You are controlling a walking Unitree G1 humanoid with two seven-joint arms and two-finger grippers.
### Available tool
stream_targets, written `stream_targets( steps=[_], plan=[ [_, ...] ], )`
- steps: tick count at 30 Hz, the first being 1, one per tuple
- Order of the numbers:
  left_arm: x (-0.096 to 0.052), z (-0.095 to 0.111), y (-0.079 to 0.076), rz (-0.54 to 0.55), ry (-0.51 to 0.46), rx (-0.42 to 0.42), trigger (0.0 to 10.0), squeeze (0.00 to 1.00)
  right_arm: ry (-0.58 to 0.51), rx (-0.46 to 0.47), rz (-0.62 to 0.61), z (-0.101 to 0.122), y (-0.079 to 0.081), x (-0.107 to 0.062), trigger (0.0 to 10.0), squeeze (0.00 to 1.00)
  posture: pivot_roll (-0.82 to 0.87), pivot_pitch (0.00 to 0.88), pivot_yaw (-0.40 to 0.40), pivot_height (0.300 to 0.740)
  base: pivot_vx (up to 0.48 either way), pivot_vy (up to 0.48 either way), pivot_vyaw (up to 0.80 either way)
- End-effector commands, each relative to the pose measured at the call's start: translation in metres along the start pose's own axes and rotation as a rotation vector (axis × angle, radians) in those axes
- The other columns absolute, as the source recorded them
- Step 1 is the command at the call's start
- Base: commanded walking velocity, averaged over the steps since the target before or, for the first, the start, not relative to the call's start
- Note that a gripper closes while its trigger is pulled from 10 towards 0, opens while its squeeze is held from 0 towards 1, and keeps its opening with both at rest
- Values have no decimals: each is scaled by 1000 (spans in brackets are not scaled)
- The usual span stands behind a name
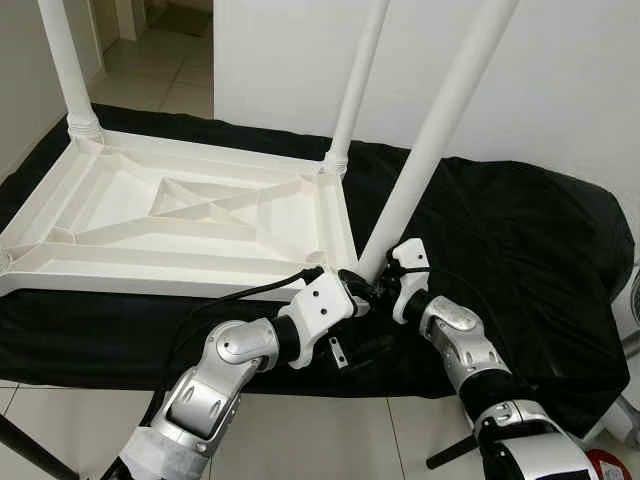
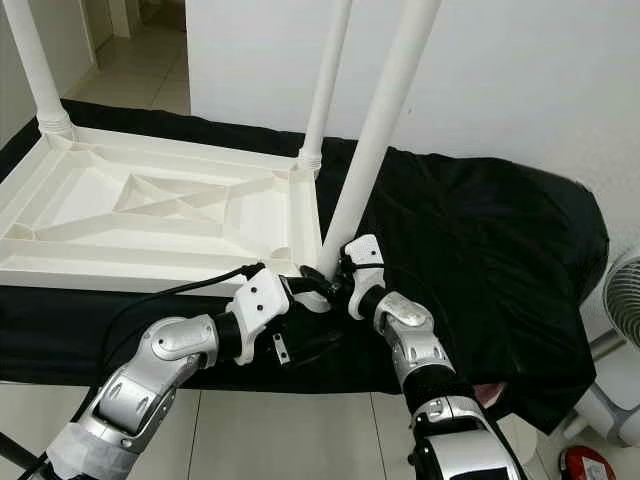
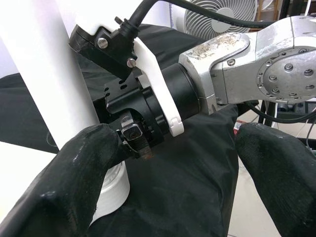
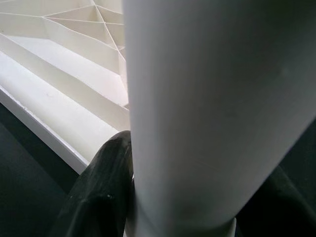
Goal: Building children table
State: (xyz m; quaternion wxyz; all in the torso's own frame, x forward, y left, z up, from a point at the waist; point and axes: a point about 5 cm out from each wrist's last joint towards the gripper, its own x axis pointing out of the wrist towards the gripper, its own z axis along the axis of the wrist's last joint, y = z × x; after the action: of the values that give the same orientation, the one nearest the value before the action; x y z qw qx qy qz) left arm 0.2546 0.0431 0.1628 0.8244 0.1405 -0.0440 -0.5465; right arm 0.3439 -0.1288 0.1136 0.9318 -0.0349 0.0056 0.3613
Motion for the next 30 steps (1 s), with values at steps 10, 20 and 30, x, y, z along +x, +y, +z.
stream_targets(
  steps=[10, 20, 30],
  plan=[
    [4, -1, -5, 12, 1, -3, 10000, 0, 68, 107, -85, -23, 4, -7, 10000, 0, 55, 0, -167, 740, 0, 0, 0],
    [4, -2, -9, 1, 2, -13, 10000, 0, 67, 149, -233, -23, 12, -4, 10000, 0, 51, 0, -163, 740, 0, 0, 0],
    [6, -3, -11, -11, 2, -16, 10000, 0, 93, 204, -608, -23, 28, -3, 10000, 0, 42, 0, -164, 740, 0, 0, 0]
  ],
)
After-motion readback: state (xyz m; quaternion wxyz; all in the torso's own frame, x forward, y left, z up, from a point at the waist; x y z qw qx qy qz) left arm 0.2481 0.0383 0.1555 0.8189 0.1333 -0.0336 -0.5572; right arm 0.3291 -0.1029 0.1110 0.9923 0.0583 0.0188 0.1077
